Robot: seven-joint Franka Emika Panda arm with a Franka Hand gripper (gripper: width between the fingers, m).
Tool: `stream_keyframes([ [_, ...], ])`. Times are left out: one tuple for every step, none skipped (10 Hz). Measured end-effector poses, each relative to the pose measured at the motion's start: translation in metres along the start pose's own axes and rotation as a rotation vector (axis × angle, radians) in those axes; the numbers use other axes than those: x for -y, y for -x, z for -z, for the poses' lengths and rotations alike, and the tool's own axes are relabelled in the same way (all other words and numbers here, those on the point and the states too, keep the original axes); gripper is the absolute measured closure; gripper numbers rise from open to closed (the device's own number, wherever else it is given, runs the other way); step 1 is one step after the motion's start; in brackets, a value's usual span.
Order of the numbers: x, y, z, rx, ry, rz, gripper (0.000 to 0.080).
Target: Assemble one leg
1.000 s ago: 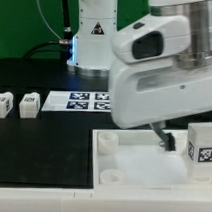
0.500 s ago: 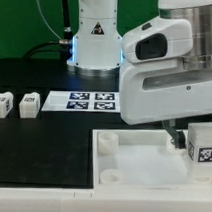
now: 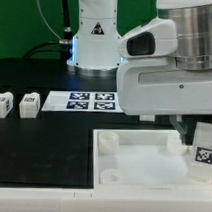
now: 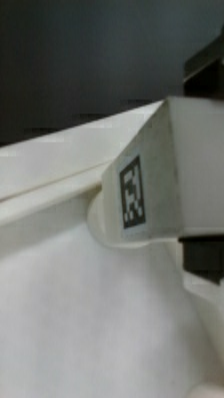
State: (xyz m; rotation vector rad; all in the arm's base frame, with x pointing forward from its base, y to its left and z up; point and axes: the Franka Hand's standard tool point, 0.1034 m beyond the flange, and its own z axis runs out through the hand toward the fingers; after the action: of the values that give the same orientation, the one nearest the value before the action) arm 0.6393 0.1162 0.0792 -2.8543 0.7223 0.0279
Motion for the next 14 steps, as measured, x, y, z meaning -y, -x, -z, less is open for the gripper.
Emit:
stream_keyframes([
  [-0.002,-0.004,-0.001,0.001,-0.030,-0.159,0.0485],
  [-0.005,-0.005,-0.001,-0.008,-0.060,-0.362,0.0485],
  [-0.006,-0.001,-0.003,-0.017,-0.084,-0.529,0.0485],
  [-0.008,-0.002,-0.004,-0.018,-0.128,-0.667,0.0489],
  [-0.006,0.001,-0.005,0.013,-0.153,-0.846,0.0489],
  [-0.006,0.002,-0.006,0.038,-0.170,-0.978,0.0491],
  [-0.005,0.002,-0.006,0.042,-0.171,-0.992,0.0491],
  [-0.005,0.003,-0.006,0.041,-0.171,-0.980,0.0491],
  [-0.005,0.003,-0.007,0.041,-0.170,-0.970,0.0396],
  [-0.005,0.003,-0.007,0.040,-0.167,-0.908,0.0396],
  [-0.005,0.003,-0.005,0.053,-0.153,-0.820,0.0224],
  [-0.003,-0.001,0.001,0.054,-0.137,-0.707,0.0165],
  [-0.001,-0.005,0.006,0.022,-0.111,-0.483,0.0154],
  [0.001,-0.006,0.007,0.002,-0.104,-0.351,0.0154],
])
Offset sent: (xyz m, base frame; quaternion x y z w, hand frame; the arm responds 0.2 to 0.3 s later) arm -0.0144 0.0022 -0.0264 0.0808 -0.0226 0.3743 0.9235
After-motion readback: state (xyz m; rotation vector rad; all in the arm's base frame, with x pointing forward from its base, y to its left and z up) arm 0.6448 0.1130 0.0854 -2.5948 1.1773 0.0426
